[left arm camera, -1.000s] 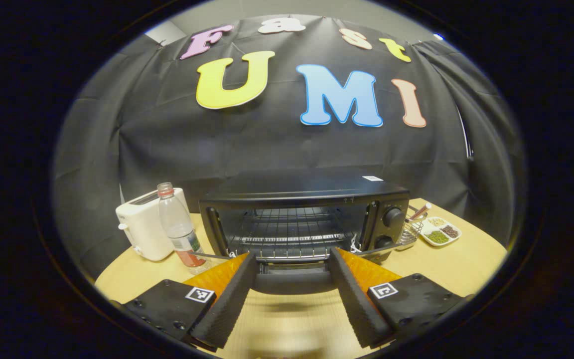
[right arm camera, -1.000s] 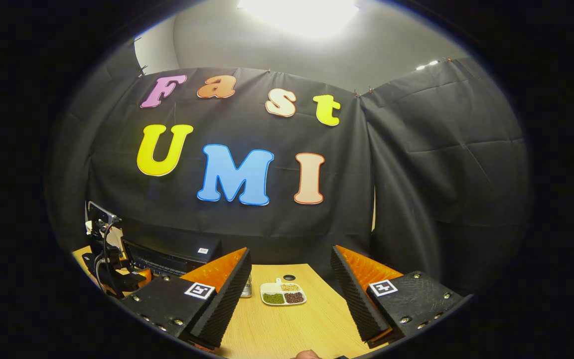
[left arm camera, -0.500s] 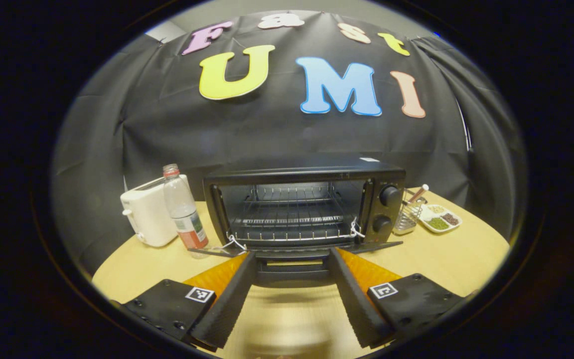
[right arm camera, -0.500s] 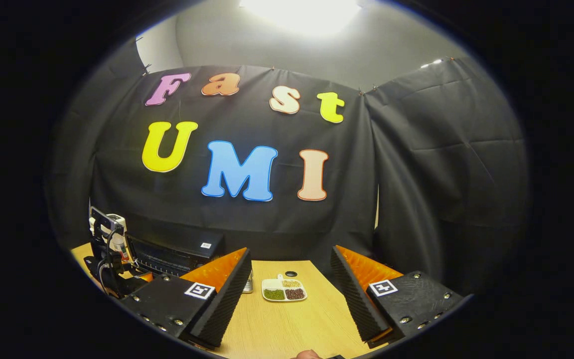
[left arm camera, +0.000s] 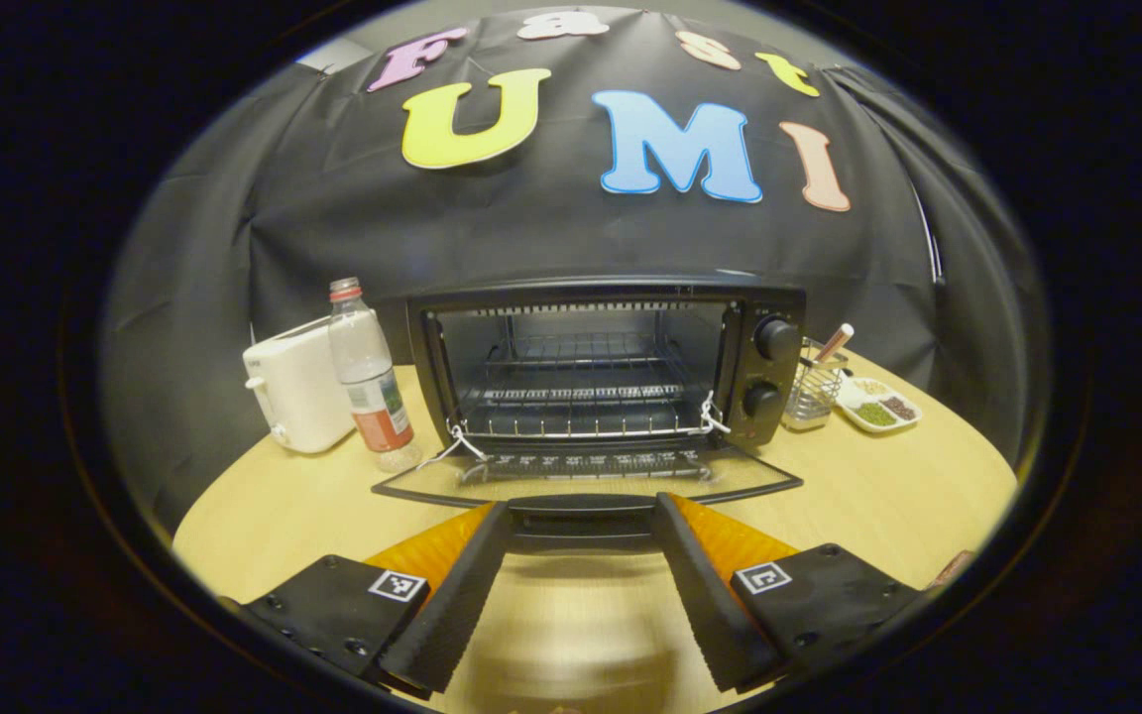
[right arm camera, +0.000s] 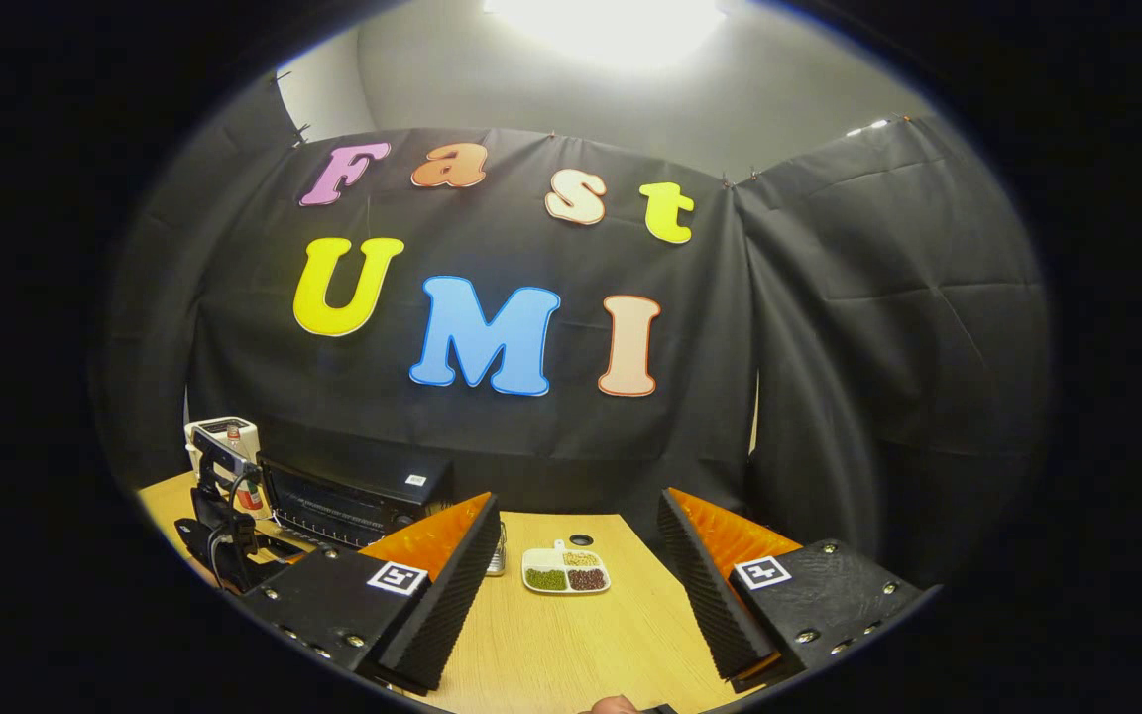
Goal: Open the electric oven with the left hand, put the food in, and close the electric oven.
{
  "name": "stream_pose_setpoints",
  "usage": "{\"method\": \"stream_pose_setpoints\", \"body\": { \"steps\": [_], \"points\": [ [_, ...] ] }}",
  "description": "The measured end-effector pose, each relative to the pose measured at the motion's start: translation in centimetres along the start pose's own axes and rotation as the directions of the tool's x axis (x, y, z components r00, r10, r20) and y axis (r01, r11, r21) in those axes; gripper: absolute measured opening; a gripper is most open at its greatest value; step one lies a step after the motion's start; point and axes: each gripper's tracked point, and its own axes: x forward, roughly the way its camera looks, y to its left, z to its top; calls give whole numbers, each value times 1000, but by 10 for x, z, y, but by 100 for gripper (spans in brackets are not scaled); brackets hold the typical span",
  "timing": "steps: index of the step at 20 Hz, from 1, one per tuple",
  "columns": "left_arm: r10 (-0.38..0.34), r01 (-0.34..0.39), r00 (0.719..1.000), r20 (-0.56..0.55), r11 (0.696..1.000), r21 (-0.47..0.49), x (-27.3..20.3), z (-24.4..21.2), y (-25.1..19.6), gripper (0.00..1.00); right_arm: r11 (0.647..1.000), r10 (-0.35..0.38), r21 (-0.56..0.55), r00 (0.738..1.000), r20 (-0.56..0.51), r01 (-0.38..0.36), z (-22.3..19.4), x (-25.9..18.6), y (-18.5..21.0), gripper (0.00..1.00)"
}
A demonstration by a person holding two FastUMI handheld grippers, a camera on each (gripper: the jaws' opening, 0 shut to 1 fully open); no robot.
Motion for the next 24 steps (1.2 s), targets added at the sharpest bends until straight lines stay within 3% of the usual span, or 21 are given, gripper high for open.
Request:
{"method": "stream_pose_setpoints", "body": {
  "steps": [5, 9, 14, 18, 22, 24],
  "points": [
    [-1, 1, 999, -35, 1000, -6, -4, -20, -4, 98, 1000, 14, -8, 1000, -8, -14, -2, -5, 2, 97],
    [7, -7, 1000, 2, 1000, -3, -19, -5, 1, 98, 999, 39, 10, 999, -13, -39, -6, -5, 9, 97],
    [25, -23, 993, 113, 1000, -15, -57, 52, 17, 98, 992, 102, 77, 994, -43, -99, -22, 2, 30, 97],
    [43, -33, 972, 231, 998, -44, -99, 106, 31, 100, 976, 165, 157, 982, -87, -150, -39, 9, 49, 97],
    [72, -53, 944, 323, 996, -67, -140, 149, 50, 100, 958, 225, 213, 963, -147, -191, -62, 16, 67, 97],
    [86, -63, 930, 357, 995, -76, -161, 164, 58, 97, 941, 273, 256, 942, -198, -219, -78, 18, 79, 97]
  ]
}}
